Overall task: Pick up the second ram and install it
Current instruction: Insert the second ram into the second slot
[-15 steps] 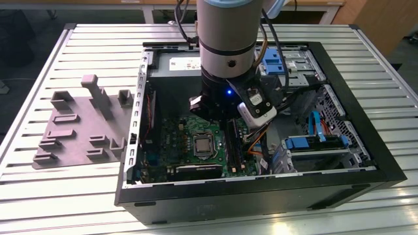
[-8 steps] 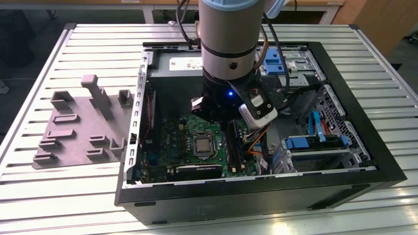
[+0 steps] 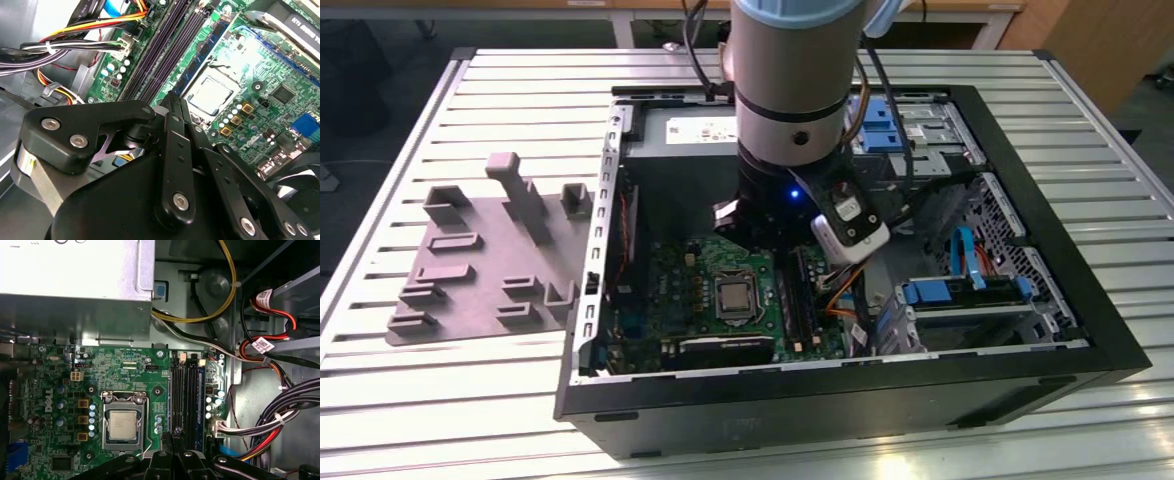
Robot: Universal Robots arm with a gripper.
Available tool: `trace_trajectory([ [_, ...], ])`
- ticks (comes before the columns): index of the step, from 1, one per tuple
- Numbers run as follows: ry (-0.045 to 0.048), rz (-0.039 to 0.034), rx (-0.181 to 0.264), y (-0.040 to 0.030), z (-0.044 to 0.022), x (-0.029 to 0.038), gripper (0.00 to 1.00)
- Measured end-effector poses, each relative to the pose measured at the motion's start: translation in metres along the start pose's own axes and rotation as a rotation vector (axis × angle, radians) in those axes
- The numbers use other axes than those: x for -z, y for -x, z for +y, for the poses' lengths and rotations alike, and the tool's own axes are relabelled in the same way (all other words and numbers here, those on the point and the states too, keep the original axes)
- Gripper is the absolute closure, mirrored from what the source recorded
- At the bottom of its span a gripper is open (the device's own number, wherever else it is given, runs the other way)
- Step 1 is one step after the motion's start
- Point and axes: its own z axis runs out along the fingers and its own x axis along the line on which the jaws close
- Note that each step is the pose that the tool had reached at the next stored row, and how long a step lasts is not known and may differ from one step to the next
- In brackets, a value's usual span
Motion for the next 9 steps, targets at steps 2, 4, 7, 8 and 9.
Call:
trace_trajectory([
  [2, 0.0001, 0.0, 0.0, 0.0006, 0.0, -0.001, 0.89],
  [4, 0.0, 0.0, -0.001, 0.0012, -0.0001, -0.002, 0.89],
  [7, -0.0001, 0.0, -0.002, 0.0022, -0.0001, -0.0035, 0.89],
  [8, -0.0001, -0.0001, -0.002, 0.0026, -0.0002, -0.0039, 0.89],
  [9, -0.0002, 0.0, -0.002, 0.0031, -0.0002, -0.0043, 0.89],
])
